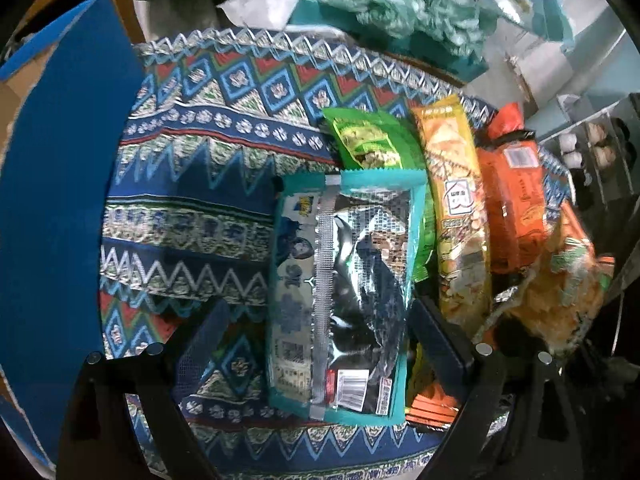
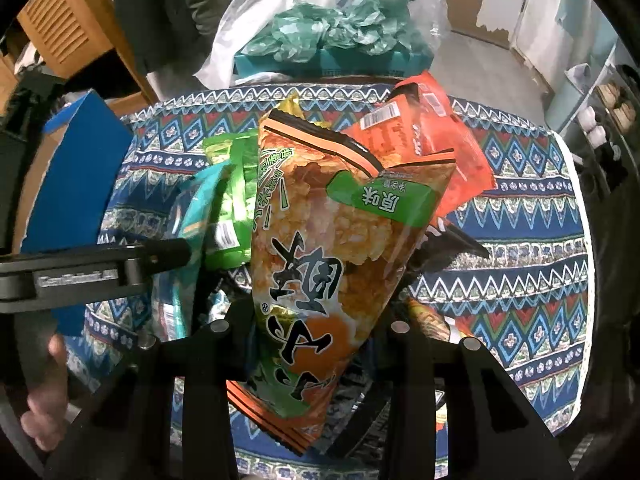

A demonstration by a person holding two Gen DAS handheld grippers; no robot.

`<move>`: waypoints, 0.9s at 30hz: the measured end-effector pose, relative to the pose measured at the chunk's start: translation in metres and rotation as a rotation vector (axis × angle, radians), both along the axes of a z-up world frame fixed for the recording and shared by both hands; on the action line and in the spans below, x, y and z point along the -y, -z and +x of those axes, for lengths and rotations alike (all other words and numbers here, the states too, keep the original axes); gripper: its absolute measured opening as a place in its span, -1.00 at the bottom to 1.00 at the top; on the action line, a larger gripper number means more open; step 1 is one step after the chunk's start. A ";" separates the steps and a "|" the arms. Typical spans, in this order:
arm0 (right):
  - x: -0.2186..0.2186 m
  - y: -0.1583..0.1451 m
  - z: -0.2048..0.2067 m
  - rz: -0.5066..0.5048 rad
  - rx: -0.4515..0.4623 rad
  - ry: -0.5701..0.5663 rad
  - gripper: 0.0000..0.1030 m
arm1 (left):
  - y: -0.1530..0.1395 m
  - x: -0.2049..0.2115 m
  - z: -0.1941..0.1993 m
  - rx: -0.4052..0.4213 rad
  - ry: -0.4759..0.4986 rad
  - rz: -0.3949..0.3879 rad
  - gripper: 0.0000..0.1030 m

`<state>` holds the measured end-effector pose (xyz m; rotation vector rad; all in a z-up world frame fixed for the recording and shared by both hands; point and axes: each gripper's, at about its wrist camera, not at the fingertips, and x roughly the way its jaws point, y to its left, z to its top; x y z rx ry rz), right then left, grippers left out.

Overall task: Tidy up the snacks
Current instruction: 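Grasp the teal-and-silver bag with the left tool while the right tool grasps the orange-green puffed snack bag, then lift both held bags and carry them over the cardboard box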

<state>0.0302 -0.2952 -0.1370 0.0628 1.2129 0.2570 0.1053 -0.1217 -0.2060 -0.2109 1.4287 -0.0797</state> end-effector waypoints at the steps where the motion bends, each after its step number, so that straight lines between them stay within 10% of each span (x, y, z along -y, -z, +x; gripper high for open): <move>1: 0.002 0.001 0.000 0.000 -0.001 0.002 -0.27 | 0.004 0.003 0.002 -0.010 0.004 0.010 0.81; 8: 0.009 0.006 -0.001 0.017 -0.016 0.014 -0.27 | 0.025 0.013 0.005 -0.039 0.036 0.017 0.81; 14: 0.006 0.005 0.000 0.017 -0.015 0.001 -0.27 | 0.029 0.007 -0.001 -0.002 0.038 -0.014 0.06; 27: -0.008 -0.008 0.000 0.005 0.018 -0.029 -0.27 | -0.004 -0.013 -0.016 0.082 0.075 -0.036 -0.38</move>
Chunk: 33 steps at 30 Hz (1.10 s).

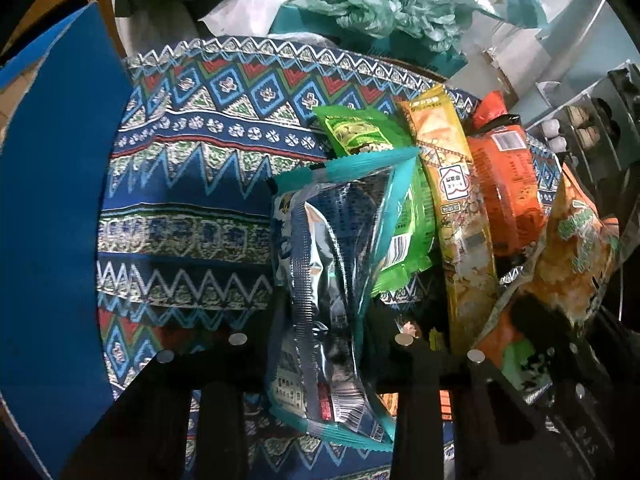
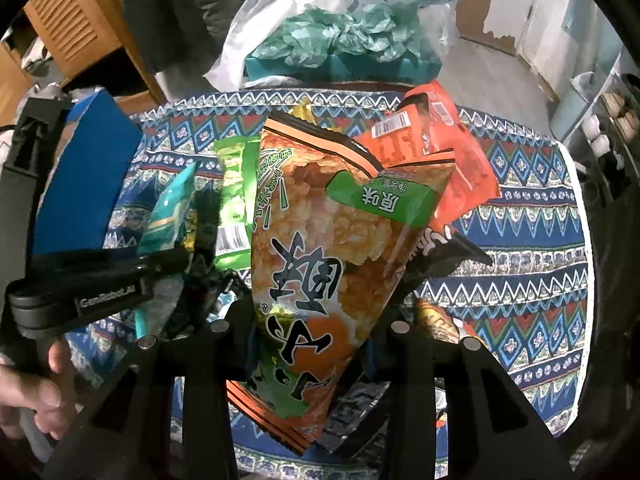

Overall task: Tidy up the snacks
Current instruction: 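Lift both held bags and carry them over the cardboard box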

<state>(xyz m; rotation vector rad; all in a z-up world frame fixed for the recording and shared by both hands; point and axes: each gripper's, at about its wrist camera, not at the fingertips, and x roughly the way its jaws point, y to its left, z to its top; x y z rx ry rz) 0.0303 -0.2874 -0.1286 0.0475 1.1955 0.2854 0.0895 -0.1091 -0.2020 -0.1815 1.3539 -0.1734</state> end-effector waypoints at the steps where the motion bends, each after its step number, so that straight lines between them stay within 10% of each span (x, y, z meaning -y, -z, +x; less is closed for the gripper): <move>1: -0.001 -0.001 0.000 0.000 0.003 -0.001 -0.27 | -0.002 -0.003 0.000 0.001 0.000 -0.001 -0.39; 33: -0.060 -0.059 -0.011 0.018 0.114 -0.127 -0.27 | -0.083 -0.065 -0.046 0.168 0.022 -0.020 -0.60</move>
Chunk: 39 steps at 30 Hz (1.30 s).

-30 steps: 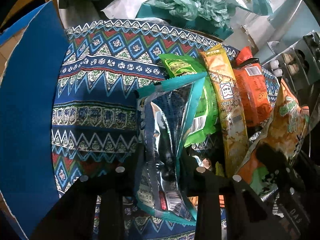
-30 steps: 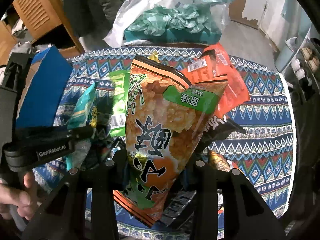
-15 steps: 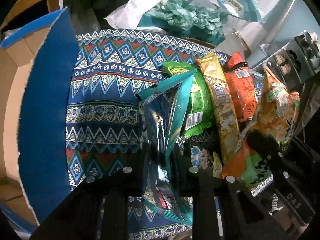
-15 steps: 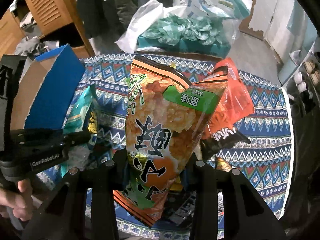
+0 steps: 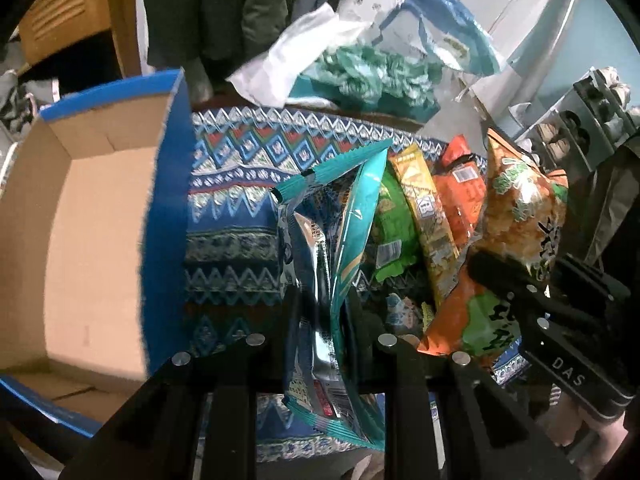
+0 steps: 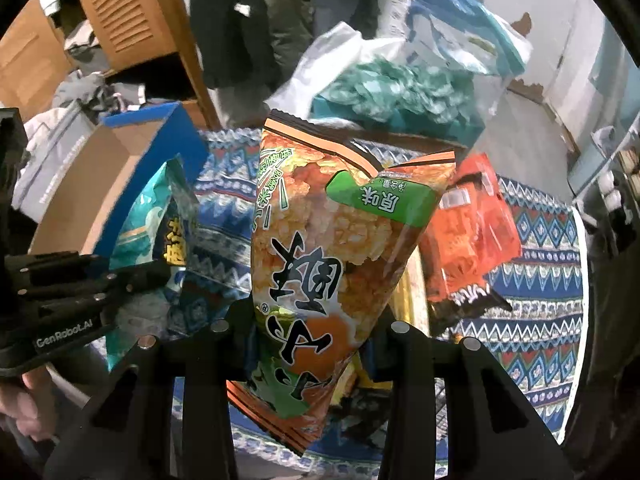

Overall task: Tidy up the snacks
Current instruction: 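Lift both held bags and carry them over the cardboard box, then lower both bags into the box and open both tools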

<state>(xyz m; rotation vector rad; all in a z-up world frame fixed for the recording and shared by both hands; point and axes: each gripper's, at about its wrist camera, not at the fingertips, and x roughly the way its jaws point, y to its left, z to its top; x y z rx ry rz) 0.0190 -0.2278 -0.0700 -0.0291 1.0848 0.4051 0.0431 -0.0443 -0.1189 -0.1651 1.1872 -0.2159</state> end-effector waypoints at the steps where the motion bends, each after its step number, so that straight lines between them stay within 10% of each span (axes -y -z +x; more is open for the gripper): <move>1: -0.004 -0.005 -0.001 0.000 0.012 -0.008 -0.27 | -0.005 -0.002 -0.002 0.014 0.000 0.005 -0.60; 23: -0.105 -0.056 -0.001 0.063 0.092 -0.173 -0.27 | -0.077 -0.098 -0.027 0.179 -0.116 0.013 -0.60; 39: -0.209 -0.046 0.004 0.065 0.035 -0.306 -0.27 | -0.058 -0.179 -0.032 0.176 -0.266 0.075 -0.60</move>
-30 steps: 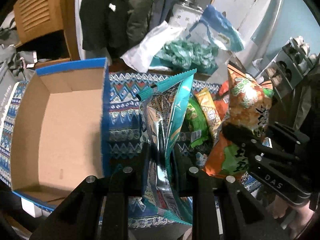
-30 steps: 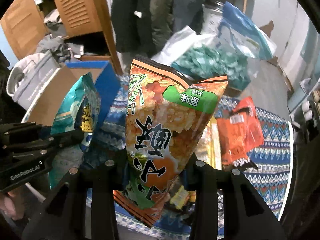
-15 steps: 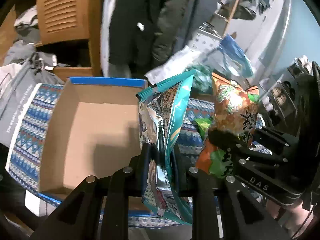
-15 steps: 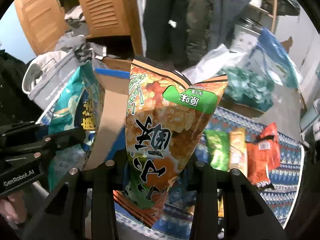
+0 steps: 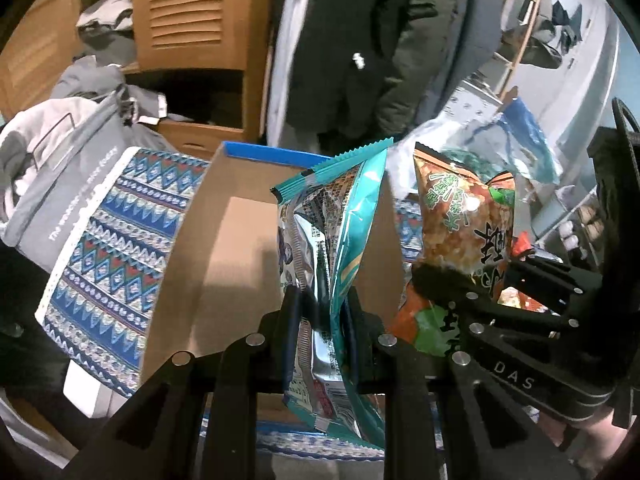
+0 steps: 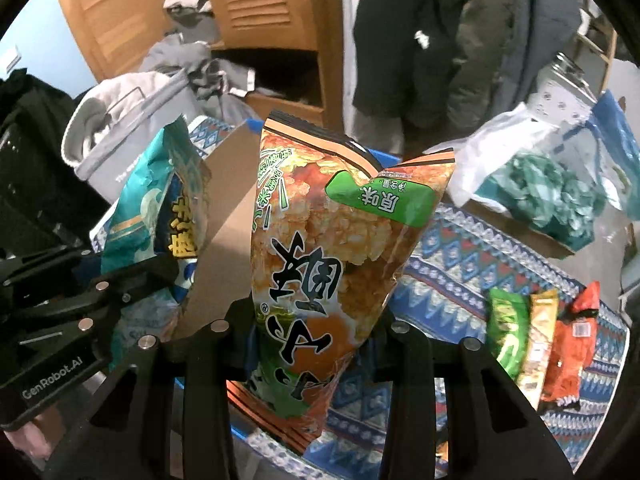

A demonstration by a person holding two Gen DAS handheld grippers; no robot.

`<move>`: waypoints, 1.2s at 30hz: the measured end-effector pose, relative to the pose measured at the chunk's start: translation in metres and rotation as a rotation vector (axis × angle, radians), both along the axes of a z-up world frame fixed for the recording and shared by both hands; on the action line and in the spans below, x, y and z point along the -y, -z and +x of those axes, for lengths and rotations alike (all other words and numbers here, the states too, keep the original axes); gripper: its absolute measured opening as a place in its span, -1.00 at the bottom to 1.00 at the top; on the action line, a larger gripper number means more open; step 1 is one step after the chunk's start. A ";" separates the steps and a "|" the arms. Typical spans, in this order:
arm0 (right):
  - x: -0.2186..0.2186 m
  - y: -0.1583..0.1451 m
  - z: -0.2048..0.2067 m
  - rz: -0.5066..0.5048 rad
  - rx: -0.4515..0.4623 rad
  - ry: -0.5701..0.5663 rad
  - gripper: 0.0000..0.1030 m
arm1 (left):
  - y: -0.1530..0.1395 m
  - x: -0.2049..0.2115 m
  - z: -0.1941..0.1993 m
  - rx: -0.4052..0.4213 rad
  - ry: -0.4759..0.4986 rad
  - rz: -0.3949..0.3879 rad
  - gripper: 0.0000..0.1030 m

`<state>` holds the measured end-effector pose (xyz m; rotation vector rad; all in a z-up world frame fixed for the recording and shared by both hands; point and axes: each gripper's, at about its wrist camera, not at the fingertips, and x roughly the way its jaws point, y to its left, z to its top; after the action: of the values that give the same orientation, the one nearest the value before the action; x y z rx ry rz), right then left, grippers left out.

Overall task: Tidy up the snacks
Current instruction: 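Lower both bags into the box and open both tools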

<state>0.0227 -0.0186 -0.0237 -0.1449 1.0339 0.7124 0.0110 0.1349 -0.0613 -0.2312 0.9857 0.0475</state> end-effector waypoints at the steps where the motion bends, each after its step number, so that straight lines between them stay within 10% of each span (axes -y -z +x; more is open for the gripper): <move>1: -0.005 0.002 0.001 -0.002 -0.006 -0.005 -0.27 | 0.002 -0.003 0.000 -0.003 -0.006 0.001 -0.60; 15: -0.034 0.019 0.008 0.010 -0.072 -0.048 -0.24 | 0.025 -0.022 0.006 -0.061 -0.055 -0.014 -0.57; 22: -0.028 0.014 0.008 0.008 -0.045 -0.030 0.21 | 0.025 -0.027 0.006 -0.066 -0.075 -0.022 -0.40; 36: 0.018 0.004 0.011 -0.003 0.009 0.051 0.32 | 0.009 0.000 0.006 -0.025 -0.030 -0.033 0.21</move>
<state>0.0339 -0.0365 -0.0274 -0.1244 1.0265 0.6637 0.0166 0.1351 -0.0705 -0.2762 1.0081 0.0612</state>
